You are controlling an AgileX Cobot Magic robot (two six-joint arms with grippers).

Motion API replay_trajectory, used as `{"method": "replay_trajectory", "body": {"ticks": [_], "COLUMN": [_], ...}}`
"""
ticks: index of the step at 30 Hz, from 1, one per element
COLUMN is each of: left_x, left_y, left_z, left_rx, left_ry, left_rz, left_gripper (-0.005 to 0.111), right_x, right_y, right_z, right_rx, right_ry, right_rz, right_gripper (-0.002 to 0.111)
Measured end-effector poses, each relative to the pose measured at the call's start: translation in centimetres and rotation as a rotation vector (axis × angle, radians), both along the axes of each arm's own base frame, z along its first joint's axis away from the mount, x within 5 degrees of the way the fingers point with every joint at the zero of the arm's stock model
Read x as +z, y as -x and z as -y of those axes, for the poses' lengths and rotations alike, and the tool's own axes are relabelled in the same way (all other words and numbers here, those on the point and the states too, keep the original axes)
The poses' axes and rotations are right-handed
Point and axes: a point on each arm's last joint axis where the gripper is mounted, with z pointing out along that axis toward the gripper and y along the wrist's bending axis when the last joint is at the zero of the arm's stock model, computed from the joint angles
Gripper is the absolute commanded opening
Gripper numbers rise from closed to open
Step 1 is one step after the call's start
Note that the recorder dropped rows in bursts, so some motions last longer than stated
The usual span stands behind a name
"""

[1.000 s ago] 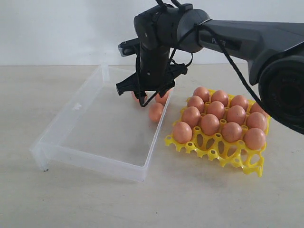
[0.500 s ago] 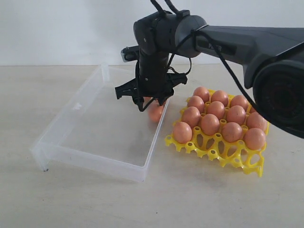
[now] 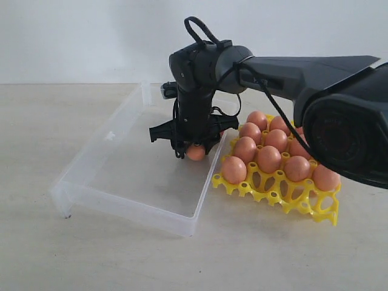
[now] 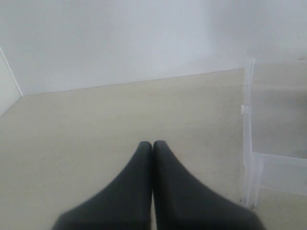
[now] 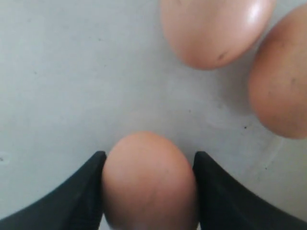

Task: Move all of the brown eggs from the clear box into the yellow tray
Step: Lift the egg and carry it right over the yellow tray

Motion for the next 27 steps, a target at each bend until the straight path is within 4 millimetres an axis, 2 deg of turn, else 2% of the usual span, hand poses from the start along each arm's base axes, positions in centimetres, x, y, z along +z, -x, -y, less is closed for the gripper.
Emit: {"method": "replay_trajectory", "body": {"ticks": [3,9,11,13,15,17,18,19,21,23,27], "left_x": [0.0,0.0,0.0,0.0,0.0,0.0,0.0,0.0,0.0,0.0,0.0], "left_y": [0.0,0.0,0.0,0.0,0.0,0.0,0.0,0.0,0.0,0.0,0.0], "left_z": [0.0,0.0,0.0,0.0,0.0,0.4,0.5,0.7,1.0,1.0,1.0], "left_rx": [0.000,0.000,0.000,0.000,-0.007,-0.068,-0.093,-0.128,-0.174,-0.188,-0.188], "left_ry": [0.000,0.000,0.000,0.000,0.000,0.000,0.000,0.000,0.000,0.000,0.000], "left_rz": [0.000,0.000,0.000,0.000,0.000,0.000,0.000,0.000,0.000,0.000,0.000], "left_gripper": [-0.004,-0.004,-0.004,-0.004,-0.004,-0.004,-0.004,-0.004,-0.004,-0.004,-0.004], "right_x": [-0.1,0.0,0.3,1.4,4.1,8.9,10.0,11.8,12.9,12.7,11.6], "right_y": [0.0,-0.1,0.1,1.0,2.5,4.5,5.1,6.3,8.1,10.4,13.2], "right_z": [-0.1,-0.2,-0.8,-2.3,-4.5,-6.4,-6.6,-6.5,-5.4,-3.3,-0.6], "right_rx": [-0.002,0.008,0.079,0.187,0.306,0.444,0.488,0.540,0.609,0.665,0.686], "right_ry": [-0.005,-0.013,0.001,-0.010,-0.053,-0.140,-0.158,-0.186,-0.228,-0.244,-0.269], "right_rz": [0.002,0.019,0.044,0.092,0.187,0.366,0.417,0.481,0.557,0.616,0.686], "right_gripper": [0.000,0.000,0.000,0.000,0.000,0.000,0.000,0.000,0.000,0.000,0.000]}}
